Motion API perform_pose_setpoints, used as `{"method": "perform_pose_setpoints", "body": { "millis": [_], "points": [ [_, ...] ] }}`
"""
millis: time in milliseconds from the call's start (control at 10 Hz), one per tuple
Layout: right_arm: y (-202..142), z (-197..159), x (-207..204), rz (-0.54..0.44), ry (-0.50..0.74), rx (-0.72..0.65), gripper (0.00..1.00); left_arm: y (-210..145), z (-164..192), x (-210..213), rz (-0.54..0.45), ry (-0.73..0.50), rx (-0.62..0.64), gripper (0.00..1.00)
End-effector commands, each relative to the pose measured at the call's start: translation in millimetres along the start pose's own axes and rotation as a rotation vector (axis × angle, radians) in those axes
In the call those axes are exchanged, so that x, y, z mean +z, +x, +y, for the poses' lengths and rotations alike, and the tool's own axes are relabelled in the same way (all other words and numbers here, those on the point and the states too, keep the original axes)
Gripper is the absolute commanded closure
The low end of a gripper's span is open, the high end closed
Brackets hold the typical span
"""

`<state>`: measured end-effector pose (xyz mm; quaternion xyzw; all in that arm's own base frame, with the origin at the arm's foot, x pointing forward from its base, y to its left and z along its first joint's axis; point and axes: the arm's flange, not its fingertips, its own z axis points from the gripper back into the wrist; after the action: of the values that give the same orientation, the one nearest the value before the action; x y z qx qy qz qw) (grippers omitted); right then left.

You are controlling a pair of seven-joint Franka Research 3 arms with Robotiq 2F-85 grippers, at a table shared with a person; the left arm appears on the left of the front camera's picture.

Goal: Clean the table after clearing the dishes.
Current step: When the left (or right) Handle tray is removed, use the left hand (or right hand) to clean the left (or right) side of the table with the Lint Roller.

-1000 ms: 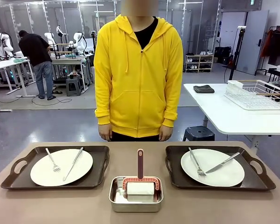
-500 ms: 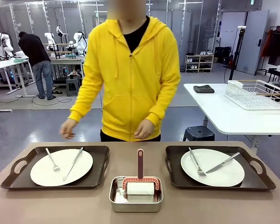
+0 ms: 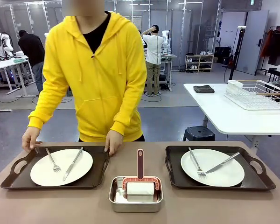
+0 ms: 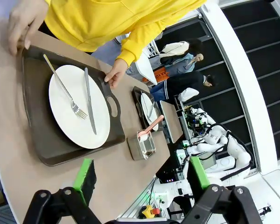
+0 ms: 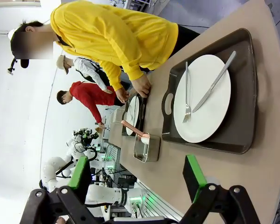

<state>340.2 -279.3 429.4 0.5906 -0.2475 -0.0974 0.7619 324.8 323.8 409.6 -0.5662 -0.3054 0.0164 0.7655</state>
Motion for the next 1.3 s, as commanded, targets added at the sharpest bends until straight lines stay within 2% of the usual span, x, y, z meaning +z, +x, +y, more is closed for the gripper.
{"method": "perform_pose_setpoints", "body": {
  "millis": [0,1200],
  "points": [
    [-1.5,1.9,3.1,0.001,0.009,0.002,0.00,-2.4,-2.7,3.0,0.000,-0.014,-0.006,0.00],
    [-1.5,1.9,3.1,0.001,0.009,0.002,0.00,-2.4,-2.7,3.0,0.000,-0.014,-0.006,0.00]
  ]
}}
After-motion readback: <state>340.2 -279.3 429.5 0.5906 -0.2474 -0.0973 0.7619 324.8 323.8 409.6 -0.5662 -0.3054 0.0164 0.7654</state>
